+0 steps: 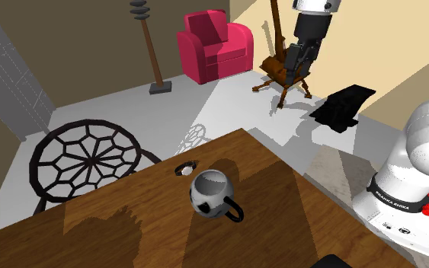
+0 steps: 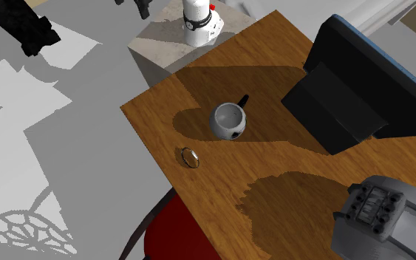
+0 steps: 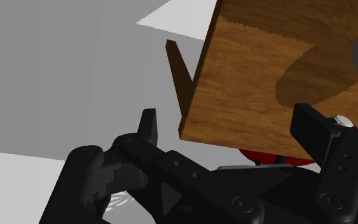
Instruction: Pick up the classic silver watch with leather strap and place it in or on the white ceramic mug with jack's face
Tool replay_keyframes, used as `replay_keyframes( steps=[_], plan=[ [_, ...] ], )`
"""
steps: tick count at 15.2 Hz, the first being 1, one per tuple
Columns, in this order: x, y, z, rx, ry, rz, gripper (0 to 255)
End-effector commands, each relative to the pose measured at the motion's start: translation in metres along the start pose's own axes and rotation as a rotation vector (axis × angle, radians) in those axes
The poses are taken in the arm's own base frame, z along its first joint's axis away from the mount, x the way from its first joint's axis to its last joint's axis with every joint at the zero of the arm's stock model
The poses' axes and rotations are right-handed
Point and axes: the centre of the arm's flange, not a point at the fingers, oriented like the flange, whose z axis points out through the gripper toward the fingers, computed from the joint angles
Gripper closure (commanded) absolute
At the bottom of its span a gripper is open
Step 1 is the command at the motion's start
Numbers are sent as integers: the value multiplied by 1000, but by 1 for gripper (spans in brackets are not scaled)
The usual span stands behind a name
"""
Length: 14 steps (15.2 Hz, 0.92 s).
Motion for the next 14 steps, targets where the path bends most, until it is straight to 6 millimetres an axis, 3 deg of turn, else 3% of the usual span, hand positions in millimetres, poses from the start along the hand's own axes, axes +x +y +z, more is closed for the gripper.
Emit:
replay_keyframes(
  steps=[1, 14],
  plan=[
    [0, 0, 0, 0, 0, 0, 0],
    [49, -105, 107, 47, 156, -206, 0]
  ],
)
